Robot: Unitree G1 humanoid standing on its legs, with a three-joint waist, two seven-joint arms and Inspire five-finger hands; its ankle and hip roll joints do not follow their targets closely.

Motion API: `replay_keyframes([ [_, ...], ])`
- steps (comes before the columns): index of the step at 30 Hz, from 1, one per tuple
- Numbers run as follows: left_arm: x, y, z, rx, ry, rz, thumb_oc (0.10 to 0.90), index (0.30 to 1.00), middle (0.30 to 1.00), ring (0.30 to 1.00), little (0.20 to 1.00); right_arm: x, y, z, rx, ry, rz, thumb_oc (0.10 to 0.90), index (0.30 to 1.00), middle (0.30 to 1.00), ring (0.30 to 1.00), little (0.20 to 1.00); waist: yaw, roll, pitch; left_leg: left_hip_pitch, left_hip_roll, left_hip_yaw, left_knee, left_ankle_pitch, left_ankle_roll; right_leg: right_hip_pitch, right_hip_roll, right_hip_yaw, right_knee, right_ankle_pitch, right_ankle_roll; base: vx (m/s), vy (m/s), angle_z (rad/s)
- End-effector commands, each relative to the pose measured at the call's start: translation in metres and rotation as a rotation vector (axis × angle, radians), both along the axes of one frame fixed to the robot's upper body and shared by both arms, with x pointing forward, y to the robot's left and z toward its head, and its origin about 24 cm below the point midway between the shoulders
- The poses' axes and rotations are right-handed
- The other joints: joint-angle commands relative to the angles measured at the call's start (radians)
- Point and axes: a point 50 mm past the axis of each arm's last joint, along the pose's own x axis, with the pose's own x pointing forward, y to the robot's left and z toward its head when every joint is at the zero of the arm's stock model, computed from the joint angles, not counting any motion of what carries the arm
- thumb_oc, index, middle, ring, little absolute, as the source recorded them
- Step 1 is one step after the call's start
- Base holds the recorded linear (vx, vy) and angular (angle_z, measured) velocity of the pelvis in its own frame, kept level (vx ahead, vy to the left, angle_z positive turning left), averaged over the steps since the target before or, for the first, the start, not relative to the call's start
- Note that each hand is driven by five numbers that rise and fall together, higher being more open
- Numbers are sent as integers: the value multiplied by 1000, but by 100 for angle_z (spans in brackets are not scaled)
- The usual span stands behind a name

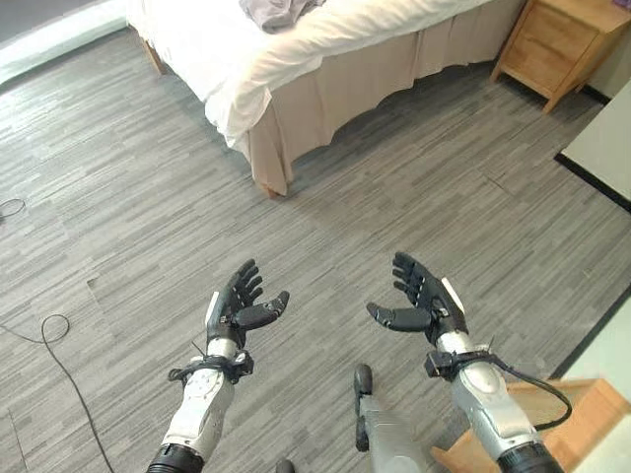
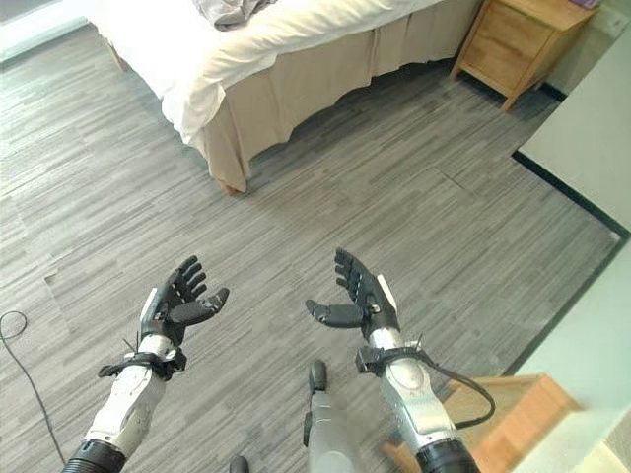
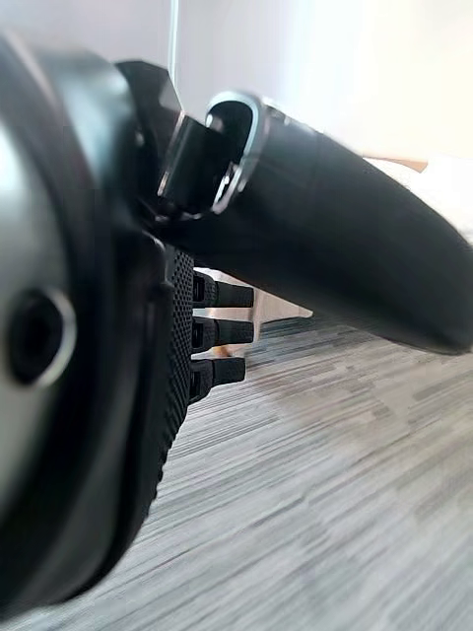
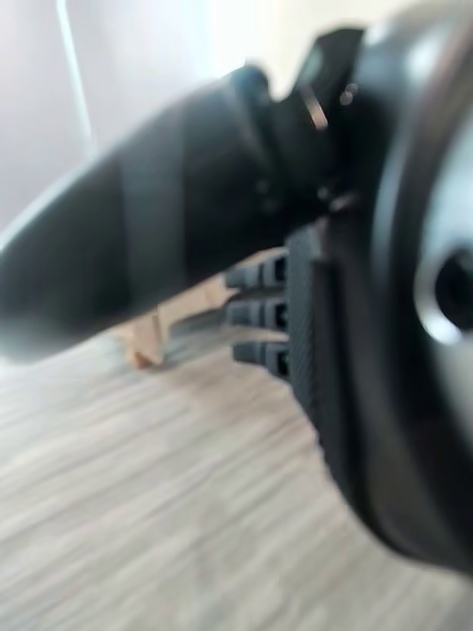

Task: Pick up bed clothes into laundry basket.

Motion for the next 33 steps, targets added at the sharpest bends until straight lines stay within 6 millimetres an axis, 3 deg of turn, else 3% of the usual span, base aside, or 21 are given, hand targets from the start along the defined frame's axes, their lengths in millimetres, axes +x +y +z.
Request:
replay_keyframes([
  [1,38,-6,85,12,-372,-30,800,900,900,900,900,17,4,63,11,-316,12,800,900,900,900,900,5,-48,-2,43,78,71,212,164,10,180,34,66,-66,-162,75,428,-451,-18],
  [3,40,-9,85,-6,-364,-35,800,900,900,900,900,19,3,63,-8,-310,4,800,900,900,900,900,17,-58,10,-8,80,81,223,155,14,213,28,74,-74,-170,77,328,-230,-27],
  [5,47,-16,88,-34,-367,-32,800,900,900,900,900,24,-2,72,-32,-334,-17,800,900,900,900,900,47,-57,29,-99,134,171,94,140,-5,299,25,80,-90,-200,86,467,-107,-18],
  [6,47,-16,88,-34,-367,-33,800,900,900,900,900,24,-2,72,-32,-334,-18,800,900,900,900,900,50,-58,32,-94,134,174,92,140,-6,302,24,82,-90,-200,86,412,-5,-7],
  [7,49,-17,87,-23,-362,-31,800,900,900,900,900,24,-4,77,-40,-360,-26,800,900,900,900,900,57,-53,35,-130,126,237,-32,155,-13,314,21,84,-90,-217,91,276,58,-27],
  [10,45,-10,82,-1,-348,-18,800,900,900,900,900,23,-4,76,-69,-352,-13,800,900,900,900,900,95,-40,39,-175,49,186,-283,189,-10,370,23,131,-84,-243,105,488,146,-35],
  [11,43,-5,80,2,-344,1,800,900,900,900,900,25,1,74,-65,-353,-6,800,900,900,900,900,121,-19,39,-185,3,116,-422,259,-25,401,45,162,-87,-265,110,551,118,-84],
  [14,36,5,81,11,-367,32,800,900,900,900,900,27,1,72,-67,-342,9,800,900,900,900,900,148,-3,20,-189,-18,35,-590,328,-56,483,57,226,-97,-302,114,498,73,-114],
  [16,33,18,88,38,-405,75,800,900,900,900,900,27,3,71,-64,-338,20,800,900,900,900,900,158,-3,1,-180,-11,83,-575,331,-50,540,42,260,-107,-336,120,714,222,-120],
  [17,34,26,101,89,-454,113,800,900,900,900,900,28,9,69,-54,-338,23,800,900,900,900,900,166,-19,-22,-175,-18,95,-524,292,-15,544,-18,256,-55,-339,164,940,390,-31],
  [18,36,29,112,121,-490,123,800,900,900,900,900,29,11,71,-43,-346,20,800,900,900,900,900,170,-36,-27,-166,-37,111,-509,254,10,523,-44,257,17,-314,185,578,374,-71],
  [19,37,31,124,136,-542,133,800,900,900,900,900,32,16,76,-30,-368,29,800,900,900,900,900,170,-36,-24,-163,-39,139,-503,235,26,468,-53,256,116,-265,197,349,304,-83],
  [20,40,38,146,205,-619,171,800,900,900,900,900,34,24,83,-28,-400,57,800,900,900,900,900,152,-31,-9,-142,-45,162,-492,198,49,364,-49,266,310,-159,224,272,308,-107],
  [22,43,42,165,244,-689,205,800,900,900,900,900,36,31,90,-24,-424,81,800,900,900,900,900,120,-18,12,-106,-53,152,-501,168,58,254,-6,287,384,-154,214,277,244,14],
  [23,44,38,181,245,-754,214,800,900,900,900,900,38,32,99,-13,-460,86,800,900,900,900,900,99,-10,25,-74,-60,126,-521,156,60,177,26,300,343,-177,197,262,121,56],
  [26,49,17,189,158,-800,165,800,900,900,900,900,37,19,109,-15,-500,47,800,900,900,900,900,51,-18,37,-33,-100,54,-536,121,63,142,46,342,162,-243,175,226,-1,105],
  [27,52,8,187,124,-791,141,800,900,900,900,900,35,16,110,-13,-513,34,800,900,900,900,900,37,-27,38,-24,-119,27,-536,110,65,126,58,397,98,-236,176,155,-22,166],
  [28,52,7,187,122,-790,138,800,900,900,900,900,35,15,110,-14,-513,32,800,900,900,900,900,33,-24,40,-21,-121,21,-534,106,67,138,55,391,87,-235,176,182,-79,169],
  [29,56,-11,183,110,-772,73,800,900,900,900,900,36,14,114,-22,-529,27,800,900,900,900,900,24,-34,45,-10,-153,-48,-526,88,67,118,62,461,52,-199,194,134,-118,148],
  [30,57,-17,180,106,-759,43,800,900,900,900,900,37,14,115,-23,-530,26,800,900,900,900,900,23,-42,46,-13,-164,-77,-519,85,68,119,64,476,56,-188,193,128,-165,84],
  [33,60,-31,173,121,-732,-24,800,900,900,900,900,45,24,124,-30,-548,55,800,900,900,900,900,45,-49,35,-21,-172,-110,-527,87,67,137,45,437,24,-171,180,16,-148,107],
])
